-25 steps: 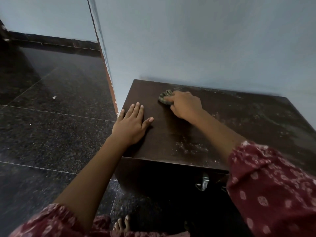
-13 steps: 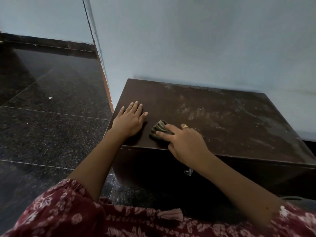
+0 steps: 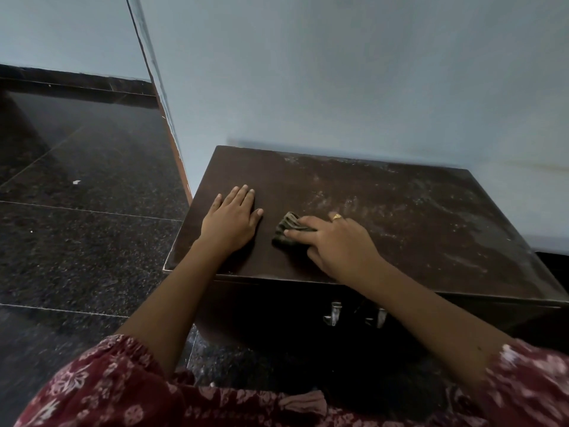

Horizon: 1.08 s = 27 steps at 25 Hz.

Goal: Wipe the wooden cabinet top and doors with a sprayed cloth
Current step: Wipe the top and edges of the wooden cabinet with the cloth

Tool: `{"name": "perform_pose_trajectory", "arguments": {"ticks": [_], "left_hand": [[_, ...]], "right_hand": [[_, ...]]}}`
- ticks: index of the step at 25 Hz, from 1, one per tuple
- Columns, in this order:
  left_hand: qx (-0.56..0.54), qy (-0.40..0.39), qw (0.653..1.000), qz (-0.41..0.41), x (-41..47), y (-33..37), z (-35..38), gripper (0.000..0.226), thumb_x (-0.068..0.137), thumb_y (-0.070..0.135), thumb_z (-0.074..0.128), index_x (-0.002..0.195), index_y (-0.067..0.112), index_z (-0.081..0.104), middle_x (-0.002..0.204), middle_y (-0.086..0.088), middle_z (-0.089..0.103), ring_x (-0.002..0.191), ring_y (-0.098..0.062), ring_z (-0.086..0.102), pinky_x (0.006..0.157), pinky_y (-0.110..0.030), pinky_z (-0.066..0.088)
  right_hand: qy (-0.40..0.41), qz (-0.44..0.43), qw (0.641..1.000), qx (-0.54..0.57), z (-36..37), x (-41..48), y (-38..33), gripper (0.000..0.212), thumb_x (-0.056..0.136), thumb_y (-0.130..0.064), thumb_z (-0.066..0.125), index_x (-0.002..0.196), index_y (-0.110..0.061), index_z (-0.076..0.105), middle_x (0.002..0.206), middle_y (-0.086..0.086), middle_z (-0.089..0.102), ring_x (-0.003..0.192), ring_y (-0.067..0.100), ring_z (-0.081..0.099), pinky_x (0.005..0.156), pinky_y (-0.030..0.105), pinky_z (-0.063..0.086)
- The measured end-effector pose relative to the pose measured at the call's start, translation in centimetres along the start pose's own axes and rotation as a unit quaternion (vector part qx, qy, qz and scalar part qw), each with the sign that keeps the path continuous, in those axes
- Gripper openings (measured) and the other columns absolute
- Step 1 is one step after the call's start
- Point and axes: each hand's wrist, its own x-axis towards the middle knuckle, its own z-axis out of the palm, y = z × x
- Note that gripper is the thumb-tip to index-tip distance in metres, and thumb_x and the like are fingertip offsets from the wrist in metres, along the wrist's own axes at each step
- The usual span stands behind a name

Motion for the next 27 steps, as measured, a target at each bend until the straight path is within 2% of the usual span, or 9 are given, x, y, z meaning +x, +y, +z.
{"name": "perform_pose_trajectory", "arguments": {"ticks": [7, 11, 14, 18, 21, 24, 27], "left_hand": [[-0.004, 0.017, 1.000, 0.011, 1.7, -0.2, -0.2, 0.056, 0.100, 0.039, 0.026, 0.150, 0.015, 0.016, 0.160, -0.001, 0.012, 0.148, -0.014, 0.007, 0.120, -0.035, 0.007], [0.004, 0.026, 1.000, 0.010, 2.0, -0.2, -0.1, 0.057, 0.099, 0.040, 0.027, 0.150, 0.016, 0.016, 0.160, 0.000, 0.013, 0.148, -0.014, 0.009, 0.120, -0.034, 0.009], [0.009, 0.029, 0.999, 0.011, 1.9, -0.3, 0.1, 0.057, 0.099, 0.041, 0.025, 0.150, 0.018, 0.014, 0.160, 0.002, 0.011, 0.148, -0.013, 0.007, 0.120, -0.033, 0.007], [0.007, 0.013, 1.000, 0.009, 2.0, -0.4, -0.1, 0.058, 0.099, 0.043, 0.026, 0.150, 0.019, 0.014, 0.160, 0.002, 0.011, 0.148, -0.013, 0.007, 0.120, -0.034, 0.008], [0.014, 0.015, 1.000, 0.007, 1.7, -0.1, -0.2, 0.057, 0.099, 0.041, 0.026, 0.150, 0.017, 0.016, 0.160, 0.000, 0.013, 0.148, -0.014, 0.009, 0.120, -0.035, 0.009], [0.024, 0.020, 0.999, 0.009, 1.5, 0.2, -0.2, 0.055, 0.100, 0.039, 0.025, 0.150, 0.015, 0.018, 0.160, -0.002, 0.015, 0.148, -0.016, 0.011, 0.120, -0.037, 0.009], [0.023, 0.023, 0.999, 0.022, 0.9, 1.0, -0.4, 0.053, 0.100, 0.034, 0.027, 0.149, 0.015, 0.020, 0.159, -0.002, 0.019, 0.148, -0.017, 0.012, 0.120, -0.038, 0.009]], "right_hand": [[0.009, 0.056, 0.998, 0.022, 0.8, 10.7, 3.2, 0.041, 0.097, -0.025, 0.040, 0.133, -0.043, 0.045, 0.142, -0.004, 0.048, 0.127, 0.032, 0.044, 0.095, 0.042, 0.042], [0.005, 0.112, 0.991, 0.072, 1.2, 17.8, 5.1, 0.034, 0.096, -0.029, 0.044, 0.128, -0.034, 0.055, 0.135, 0.004, 0.055, 0.122, 0.031, 0.049, 0.093, 0.042, 0.043], [0.003, 0.130, 0.989, 0.076, 0.7, 20.3, 6.1, 0.033, 0.097, -0.022, 0.043, 0.126, -0.031, 0.056, 0.133, 0.009, 0.054, 0.124, 0.033, 0.047, 0.097, 0.042, 0.039], [-0.005, 0.139, 0.989, 0.052, 0.7, 20.0, 6.3, 0.034, 0.097, -0.022, 0.042, 0.129, -0.026, 0.054, 0.134, 0.011, 0.052, 0.123, 0.034, 0.047, 0.096, 0.042, 0.039], [0.011, 0.152, 0.987, 0.047, 1.4, 17.3, 5.5, 0.036, 0.097, -0.026, 0.040, 0.131, -0.023, 0.051, 0.130, 0.010, 0.055, 0.119, 0.033, 0.050, 0.090, 0.041, 0.043], [0.001, 0.129, 0.991, 0.035, 1.1, 12.8, 4.3, 0.040, 0.097, -0.022, 0.041, 0.136, -0.030, 0.046, 0.139, 0.007, 0.048, 0.126, 0.034, 0.044, 0.097, 0.044, 0.042], [0.000, 0.106, 0.993, 0.043, 0.7, 7.8, 2.4, 0.047, 0.096, -0.018, 0.039, 0.139, -0.037, 0.040, 0.146, 0.003, 0.042, 0.128, 0.034, 0.042, 0.097, 0.043, 0.042]]}}
